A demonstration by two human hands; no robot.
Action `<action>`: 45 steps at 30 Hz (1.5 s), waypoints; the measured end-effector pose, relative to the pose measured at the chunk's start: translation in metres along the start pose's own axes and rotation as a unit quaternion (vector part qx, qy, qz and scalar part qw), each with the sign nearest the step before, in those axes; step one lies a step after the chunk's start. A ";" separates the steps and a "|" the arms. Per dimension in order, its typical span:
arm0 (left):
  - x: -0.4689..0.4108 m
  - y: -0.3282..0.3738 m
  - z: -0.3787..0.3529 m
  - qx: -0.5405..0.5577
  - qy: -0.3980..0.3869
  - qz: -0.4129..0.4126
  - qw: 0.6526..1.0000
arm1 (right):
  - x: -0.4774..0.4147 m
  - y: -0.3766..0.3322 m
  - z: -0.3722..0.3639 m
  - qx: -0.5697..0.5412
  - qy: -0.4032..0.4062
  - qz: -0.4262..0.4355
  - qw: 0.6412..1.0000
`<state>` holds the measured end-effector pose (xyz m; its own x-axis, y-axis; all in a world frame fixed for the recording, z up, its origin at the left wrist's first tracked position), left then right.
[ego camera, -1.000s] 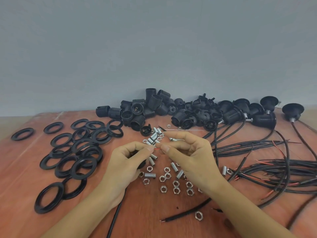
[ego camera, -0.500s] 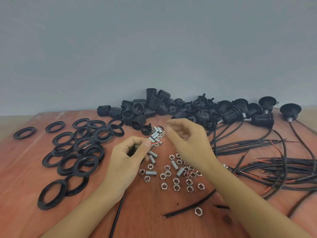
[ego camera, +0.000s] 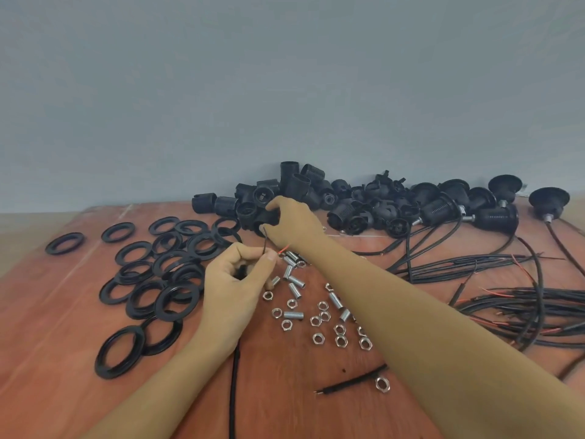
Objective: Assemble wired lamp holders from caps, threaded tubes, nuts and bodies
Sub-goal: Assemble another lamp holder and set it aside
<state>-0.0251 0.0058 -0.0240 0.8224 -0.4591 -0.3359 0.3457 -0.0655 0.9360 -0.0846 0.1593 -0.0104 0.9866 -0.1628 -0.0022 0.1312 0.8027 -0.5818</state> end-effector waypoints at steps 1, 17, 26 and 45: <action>0.000 -0.001 0.000 0.000 -0.002 -0.002 1.000 | 0.001 -0.002 -0.001 0.012 0.001 0.004 1.000; 0.003 0.010 -0.013 -0.010 -0.055 -0.017 0.998 | 0.100 0.049 0.036 -0.757 0.002 0.010 0.654; 0.008 0.015 -0.024 -0.086 -0.092 -0.025 0.992 | 0.134 0.064 0.014 -0.783 -0.055 -0.032 0.619; 0.015 0.031 -0.032 -0.092 -0.107 -0.083 0.986 | 0.142 0.053 -0.014 -0.707 -0.105 -0.049 0.698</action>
<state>0.0129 0.0254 -0.0035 0.6400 -0.6334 -0.4349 0.5604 -0.0025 0.8283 0.0611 0.1704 -0.0527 0.9915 0.0291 0.1269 0.1189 -0.5988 -0.7920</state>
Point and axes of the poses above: each hand's wrist, its own x-axis away from the middle knuckle, its own z-axis out of the back of the hand, y = z × x, the point moved 7 cm from there along -x, towards the middle knuckle, and after that the axes turned 14 degrees about -y, right-handed, at the moved point
